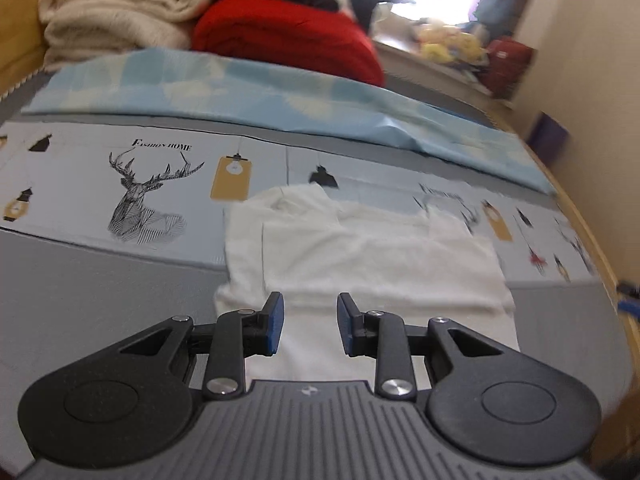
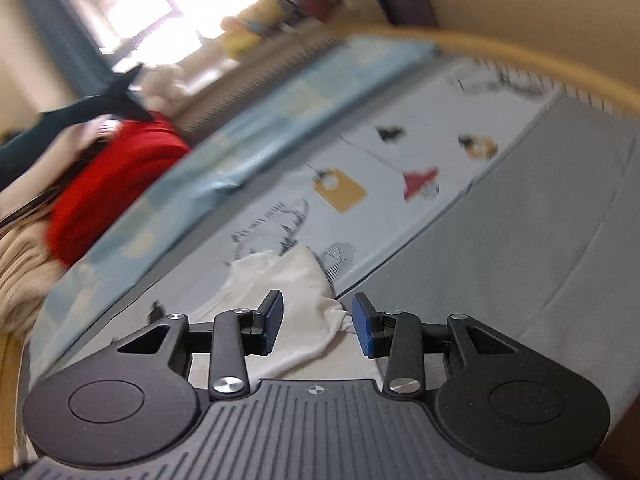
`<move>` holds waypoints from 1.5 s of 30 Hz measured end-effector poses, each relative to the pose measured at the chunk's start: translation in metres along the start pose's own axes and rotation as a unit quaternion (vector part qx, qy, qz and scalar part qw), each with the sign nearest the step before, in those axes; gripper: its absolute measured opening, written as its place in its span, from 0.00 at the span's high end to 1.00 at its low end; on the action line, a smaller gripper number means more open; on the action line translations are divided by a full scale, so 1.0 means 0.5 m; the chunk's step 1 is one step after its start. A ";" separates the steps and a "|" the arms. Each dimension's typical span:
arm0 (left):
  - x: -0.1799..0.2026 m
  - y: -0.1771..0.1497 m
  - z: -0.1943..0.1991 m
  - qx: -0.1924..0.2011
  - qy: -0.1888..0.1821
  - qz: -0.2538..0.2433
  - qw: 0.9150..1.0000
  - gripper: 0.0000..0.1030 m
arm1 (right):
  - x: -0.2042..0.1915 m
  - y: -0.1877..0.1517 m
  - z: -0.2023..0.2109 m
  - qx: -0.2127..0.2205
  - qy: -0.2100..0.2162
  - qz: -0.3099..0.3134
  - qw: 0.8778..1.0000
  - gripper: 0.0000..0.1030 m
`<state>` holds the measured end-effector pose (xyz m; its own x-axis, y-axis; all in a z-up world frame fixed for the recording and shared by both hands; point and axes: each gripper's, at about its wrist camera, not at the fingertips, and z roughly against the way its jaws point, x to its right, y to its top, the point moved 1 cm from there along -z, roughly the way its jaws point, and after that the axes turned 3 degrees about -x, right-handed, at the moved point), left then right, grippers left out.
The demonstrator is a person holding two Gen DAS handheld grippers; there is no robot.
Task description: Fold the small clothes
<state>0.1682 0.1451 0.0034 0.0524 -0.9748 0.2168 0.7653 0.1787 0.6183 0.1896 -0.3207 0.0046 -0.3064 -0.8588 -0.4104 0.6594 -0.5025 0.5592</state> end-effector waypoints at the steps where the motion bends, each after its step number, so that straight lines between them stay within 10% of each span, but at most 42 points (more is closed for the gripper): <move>1: -0.003 -0.034 0.014 0.000 -0.002 -0.005 1.000 0.69 | 0.014 -0.018 0.035 0.007 0.012 0.018 1.000 0.61; 8: -0.076 -0.252 -0.005 -0.101 0.012 0.035 0.994 0.75 | 0.143 -0.161 0.102 -0.038 -0.016 0.061 0.997 0.71; 17: -0.133 -0.300 -0.053 -0.172 0.004 0.081 0.982 0.71 | 0.228 -0.271 0.014 -0.166 -0.073 0.055 0.982 0.69; 28: -0.101 -0.352 -0.099 -0.213 0.050 0.017 0.976 0.67 | 0.199 -0.349 -0.045 -0.210 -0.128 0.144 0.958 0.57; 33: -0.101 -0.348 -0.094 -0.206 0.038 0.016 0.978 0.93 | 0.198 -0.349 -0.041 -0.211 -0.134 0.154 0.956 0.53; 37: -0.084 -0.339 -0.065 -0.178 0.046 -0.007 0.983 0.94 | 0.186 -0.351 -0.035 -0.217 -0.103 0.162 0.957 0.95; 45: -0.091 -0.349 -0.085 -0.214 0.034 0.019 0.976 0.81 | 0.187 -0.348 -0.029 -0.229 -0.095 0.157 0.956 0.91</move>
<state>0.0597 0.1528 -0.1464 0.1172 -0.9777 0.1744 0.9592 0.1569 0.2351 0.0561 -0.3122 -0.1418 -0.1354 -0.9845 -0.1113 0.9575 -0.1589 0.2409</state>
